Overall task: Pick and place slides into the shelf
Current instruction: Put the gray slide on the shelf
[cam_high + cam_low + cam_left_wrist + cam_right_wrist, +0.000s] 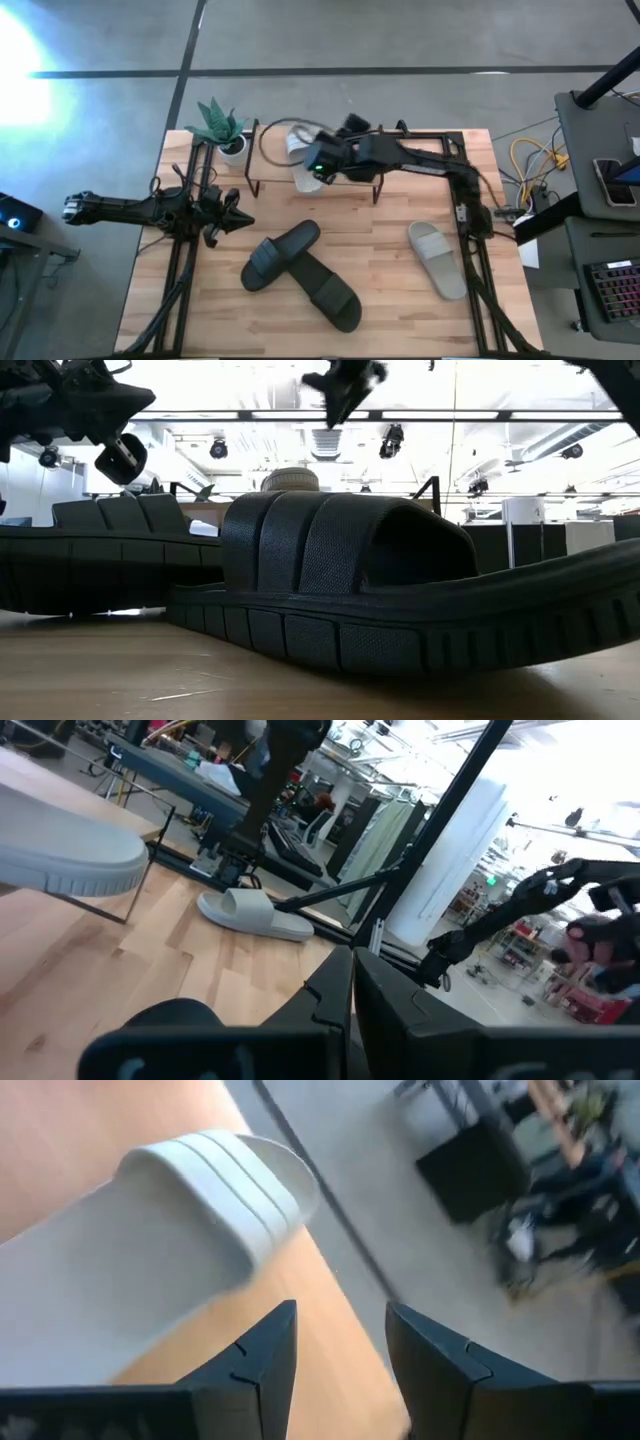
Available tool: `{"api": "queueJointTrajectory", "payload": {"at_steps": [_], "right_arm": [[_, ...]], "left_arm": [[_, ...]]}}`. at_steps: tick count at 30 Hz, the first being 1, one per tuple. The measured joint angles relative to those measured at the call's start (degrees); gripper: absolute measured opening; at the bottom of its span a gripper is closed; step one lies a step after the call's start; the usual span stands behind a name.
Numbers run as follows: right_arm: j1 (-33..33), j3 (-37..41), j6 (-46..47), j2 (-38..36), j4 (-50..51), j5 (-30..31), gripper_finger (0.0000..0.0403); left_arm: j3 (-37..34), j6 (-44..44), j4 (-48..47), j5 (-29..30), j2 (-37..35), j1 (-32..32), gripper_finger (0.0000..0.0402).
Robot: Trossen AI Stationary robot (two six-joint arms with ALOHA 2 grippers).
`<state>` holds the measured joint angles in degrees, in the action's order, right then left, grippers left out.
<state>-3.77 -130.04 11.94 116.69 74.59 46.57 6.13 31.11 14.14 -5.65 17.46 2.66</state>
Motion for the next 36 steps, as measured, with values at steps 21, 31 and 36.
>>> {"api": "queueJointTrajectory", "payload": {"at_steps": [21,31,36], "right_arm": [[21.10,29.62,59.81,-23.97,15.45,-32.93,0.0123],[32.48,49.20,63.56,-25.56,15.36,-37.44,0.0129],[37.56,54.86,47.88,-25.58,15.34,-34.53,0.0130]], "left_arm": [[0.07,9.01,5.39,1.20,0.28,-0.04,0.0000],[0.07,9.01,5.33,1.18,0.69,-0.02,0.0000],[0.07,8.99,5.35,1.16,0.76,-0.02,0.0000]]}}
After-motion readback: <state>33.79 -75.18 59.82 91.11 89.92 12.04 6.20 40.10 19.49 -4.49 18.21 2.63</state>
